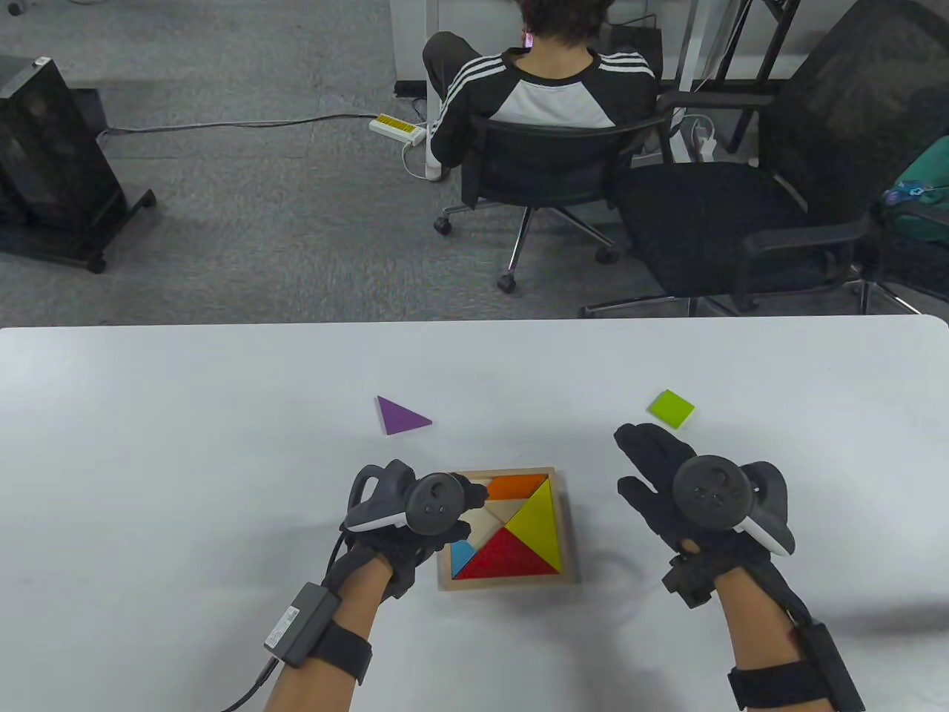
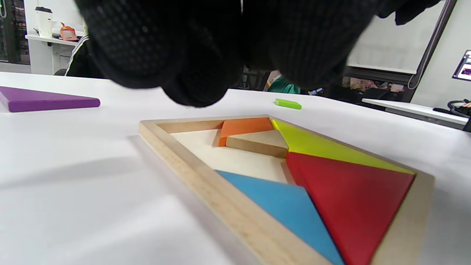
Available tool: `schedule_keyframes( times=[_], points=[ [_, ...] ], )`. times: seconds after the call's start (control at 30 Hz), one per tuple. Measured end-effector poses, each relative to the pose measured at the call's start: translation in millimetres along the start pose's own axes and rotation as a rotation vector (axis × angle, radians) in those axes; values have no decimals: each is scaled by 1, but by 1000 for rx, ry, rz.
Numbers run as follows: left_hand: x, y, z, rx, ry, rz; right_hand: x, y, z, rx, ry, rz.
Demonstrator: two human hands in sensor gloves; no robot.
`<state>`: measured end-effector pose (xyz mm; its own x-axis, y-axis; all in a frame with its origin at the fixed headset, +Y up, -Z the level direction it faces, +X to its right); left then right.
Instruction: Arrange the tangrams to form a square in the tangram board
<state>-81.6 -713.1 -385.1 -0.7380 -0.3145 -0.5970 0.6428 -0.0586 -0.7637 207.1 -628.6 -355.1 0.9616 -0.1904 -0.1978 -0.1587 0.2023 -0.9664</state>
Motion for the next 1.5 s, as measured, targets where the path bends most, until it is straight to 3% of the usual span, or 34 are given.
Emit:
schedule_keyframes(
  times=[0.27,0.63,0.9,1.2,1.5],
  points=[
    [7,-4,3,10,-28,-25,13,35,2,-39,-162,-66],
    [10,-4,6,10,-93,-41,46,89,-24,-144,-320,-162],
    [14,-4,10,25,-132,-64,75,119,-70,-264,-400,-262],
    [17,-2,21,64,-145,-91,104,125,-126,-394,-415,-350],
    [24,-3,24,81,-156,-124,118,130,-151,-534,-348,-434]
  ],
)
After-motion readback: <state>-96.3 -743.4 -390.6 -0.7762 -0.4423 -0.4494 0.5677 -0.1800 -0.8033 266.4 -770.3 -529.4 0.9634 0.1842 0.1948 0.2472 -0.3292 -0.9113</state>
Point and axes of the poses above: the tracker on the back of each hand, its own x axis roughly to the little-finger side, its own y axis roughly from the wrist to the fingertips, z = x × y, the point moved 4 cm from there along y, roughly from the wrist to the fingertips, and after that the axes turned 9 degrees about -y, right-handed, at the moved point
